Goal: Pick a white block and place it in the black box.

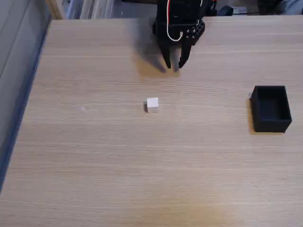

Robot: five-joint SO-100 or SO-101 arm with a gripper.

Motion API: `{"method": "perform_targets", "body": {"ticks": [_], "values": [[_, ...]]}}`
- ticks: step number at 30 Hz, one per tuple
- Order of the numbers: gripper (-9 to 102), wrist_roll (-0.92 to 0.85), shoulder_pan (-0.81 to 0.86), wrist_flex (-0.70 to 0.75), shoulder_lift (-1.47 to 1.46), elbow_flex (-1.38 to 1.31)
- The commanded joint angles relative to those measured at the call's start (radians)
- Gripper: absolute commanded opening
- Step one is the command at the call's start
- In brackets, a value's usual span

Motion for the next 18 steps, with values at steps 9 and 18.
{"method": "perform_targets", "body": {"ticks": [9, 18], "values": [[31, -0.161, 0.21, -0.173, -0.31, -0.13], [32, -0.181, 0.265, -0.357, -0.615, -0.245]]}}
